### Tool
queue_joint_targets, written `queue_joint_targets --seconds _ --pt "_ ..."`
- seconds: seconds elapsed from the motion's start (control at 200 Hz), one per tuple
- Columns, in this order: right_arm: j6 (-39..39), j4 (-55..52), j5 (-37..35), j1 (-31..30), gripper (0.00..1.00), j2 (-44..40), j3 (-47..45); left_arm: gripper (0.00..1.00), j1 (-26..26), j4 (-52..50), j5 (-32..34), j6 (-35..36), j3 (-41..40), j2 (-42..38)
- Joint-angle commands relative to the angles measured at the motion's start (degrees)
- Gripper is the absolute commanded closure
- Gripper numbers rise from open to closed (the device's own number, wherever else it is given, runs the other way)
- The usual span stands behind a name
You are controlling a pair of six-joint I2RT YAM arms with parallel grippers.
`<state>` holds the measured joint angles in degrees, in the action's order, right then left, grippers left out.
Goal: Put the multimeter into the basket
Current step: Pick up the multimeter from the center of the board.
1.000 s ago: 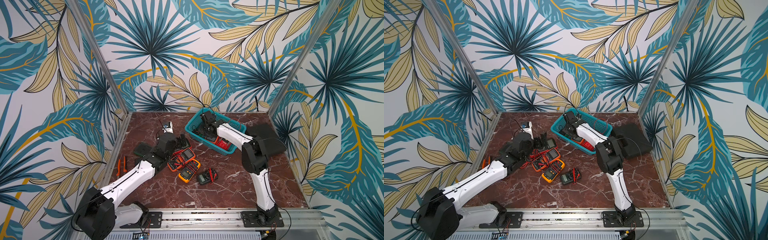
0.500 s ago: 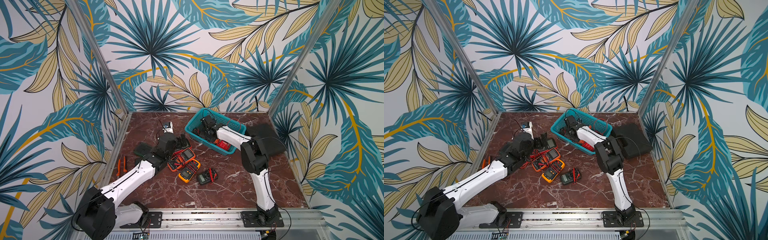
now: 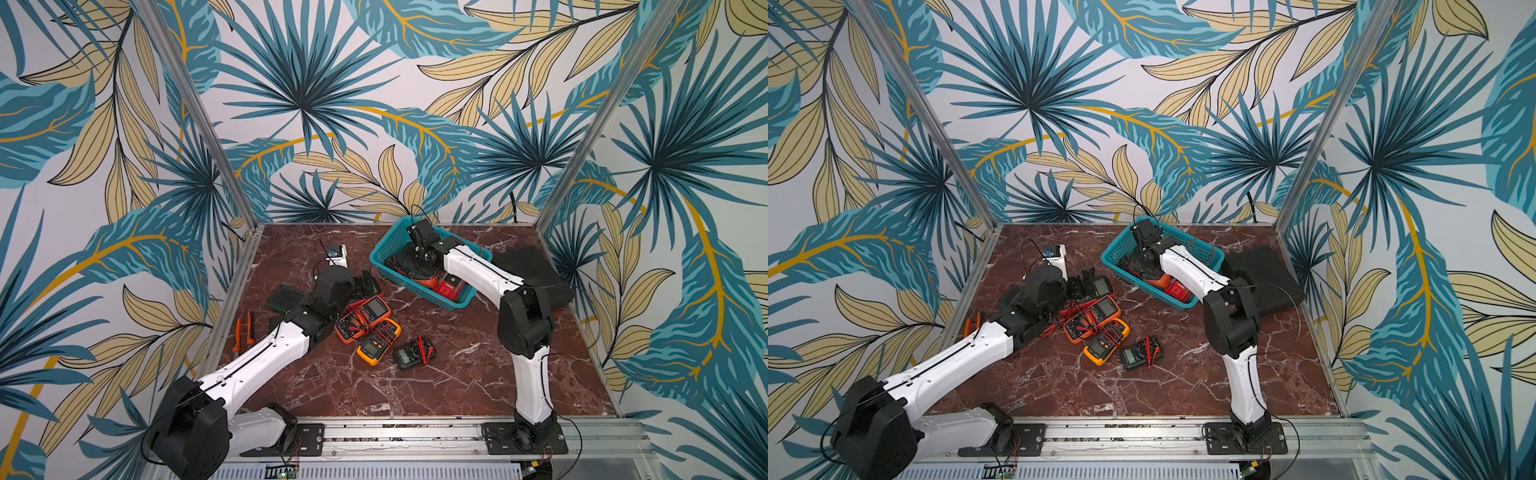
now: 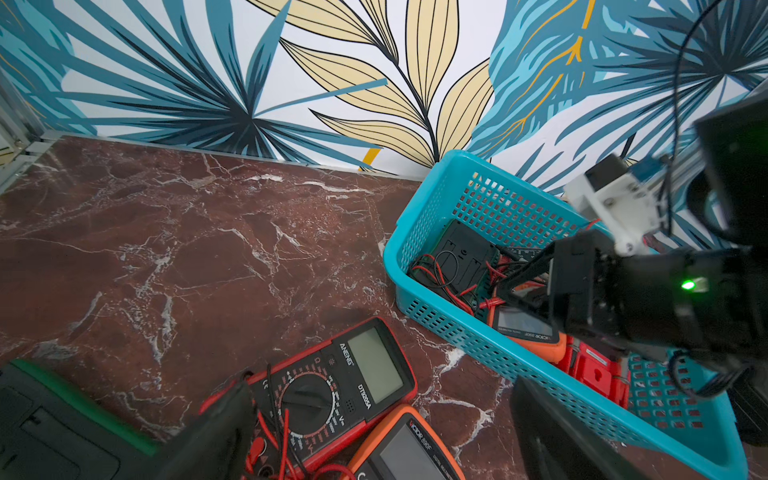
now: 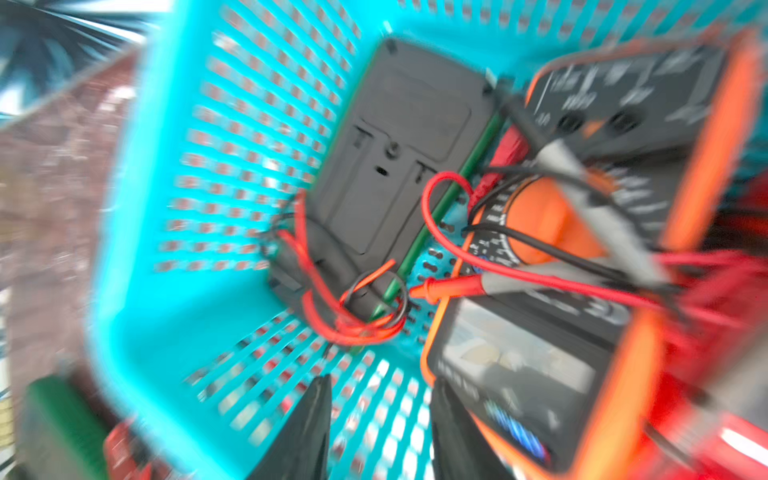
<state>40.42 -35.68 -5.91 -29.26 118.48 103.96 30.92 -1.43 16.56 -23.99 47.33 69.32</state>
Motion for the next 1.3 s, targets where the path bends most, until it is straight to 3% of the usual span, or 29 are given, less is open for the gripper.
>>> queue_joint_targets --seconds 0.0,0.125,0.21,0.351,0.521,0.872,1.297 --pt "-3.29 -2.89 -2.11 -0.18 0.55 -6.75 -3.73 0.0 -0.24 -3.75 -5.64 2.7 -2.28 -2.47" --pt "-5.17 -2.9 -3.75 -0.18 0.48 -13.1 -9.33 0.0 2.9 -7.28 -12.24 7.64 -2.74 -2.37" --pt "-6.26 -2.99 -5.62 -0.1 0.38 -17.42 -13.07 0.0 7.44 -8.58 -12.86 11.91 -2.88 -1.51" --pt "-5.97 -3.17 -8.29 0.83 0.15 -24.81 -19.63 0.0 11.27 -10.48 -19.5 16.08 -2.36 1.33" --pt "-4.95 -3.17 -12.2 2.58 0.03 -34.25 -28.18 0.0 16.5 -13.93 -21.77 20.63 -0.21 6.23" --pt "-3.96 -3.1 -19.53 5.46 0.01 -49.74 -38.51 0.0 20.79 -22.69 -23.67 20.69 6.28 15.69" --pt "-4.34 -3.17 -21.1 5.68 0.01 -51.85 -40.24 0.0 21.02 -28.27 -26.21 21.09 13.91 25.42"
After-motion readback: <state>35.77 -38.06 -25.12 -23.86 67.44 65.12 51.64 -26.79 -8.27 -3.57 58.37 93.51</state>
